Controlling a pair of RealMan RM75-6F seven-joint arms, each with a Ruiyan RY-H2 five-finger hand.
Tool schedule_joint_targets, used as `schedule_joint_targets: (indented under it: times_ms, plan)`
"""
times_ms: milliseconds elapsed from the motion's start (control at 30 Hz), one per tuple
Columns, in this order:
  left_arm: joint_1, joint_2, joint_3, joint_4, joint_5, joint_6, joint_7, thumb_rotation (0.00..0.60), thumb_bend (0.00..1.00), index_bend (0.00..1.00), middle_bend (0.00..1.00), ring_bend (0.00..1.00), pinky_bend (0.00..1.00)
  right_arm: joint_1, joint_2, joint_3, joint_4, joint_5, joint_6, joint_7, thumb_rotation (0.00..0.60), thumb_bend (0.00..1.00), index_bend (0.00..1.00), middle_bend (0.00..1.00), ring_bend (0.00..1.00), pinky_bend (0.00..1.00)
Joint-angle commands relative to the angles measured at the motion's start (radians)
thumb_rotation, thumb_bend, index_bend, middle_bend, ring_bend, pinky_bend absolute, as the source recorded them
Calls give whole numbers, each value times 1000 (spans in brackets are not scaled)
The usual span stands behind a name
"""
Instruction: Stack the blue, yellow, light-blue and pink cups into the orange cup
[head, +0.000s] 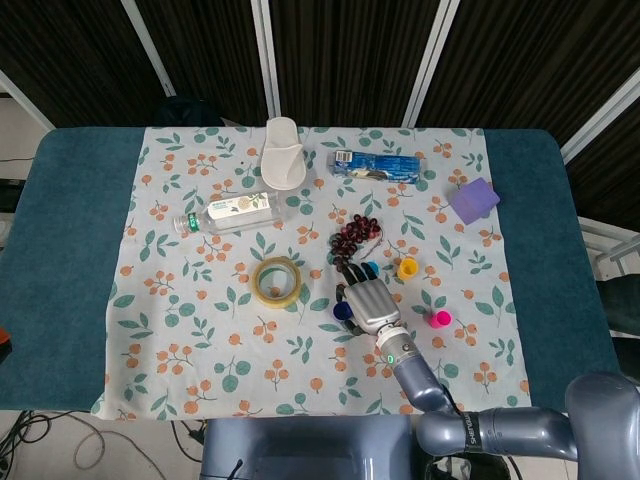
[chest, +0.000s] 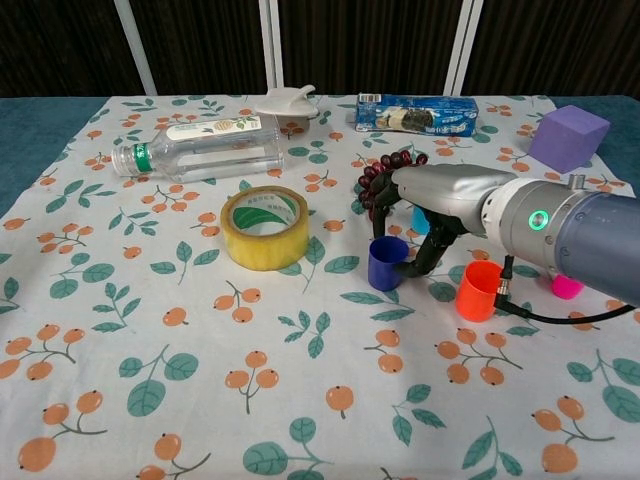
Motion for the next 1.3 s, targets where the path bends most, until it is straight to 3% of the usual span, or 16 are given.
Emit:
schedule_joint_targets:
  times_ms: [33, 200, 433, 667, 1000, 1300]
  plan:
    - [0, 0, 0, 0, -1, -1, -1, 600, 814, 67, 0, 0, 61, -1, 9, 4, -13, -7, 5, 2, 600, 400, 496, 0, 0, 0]
    - [0, 0, 0, 0, -2, -2, -3, 600, 813, 67, 0, 0, 61, -5, 63, 9, -84, -24, 27, -11, 600, 401, 496, 0, 0, 0]
    - [0, 0, 0, -2, 0, 0, -1, 600, 813, 67, 0, 0, 61, -31, 227, 1, -286, -33, 60, -33, 600, 401, 496, 0, 0, 0]
    - [1, -1, -1, -3, 1, 3, 2, 600, 813, 67, 0, 0, 61, -72, 386, -51, -436, -54, 66, -29, 600, 400, 496, 0, 0, 0]
    - [0, -3, 0, -3, 4, 4, 10, 600, 813, 67, 0, 0, 62, -147, 466, -145, -462, -165, 65, 24, 600, 400, 496, 0, 0, 0]
    - [1, -4, -1, -3, 3, 7, 13, 600, 814, 67, 0, 0, 62, -157, 412, -142, -385, -188, 48, 62, 600, 401, 496, 0, 0, 0]
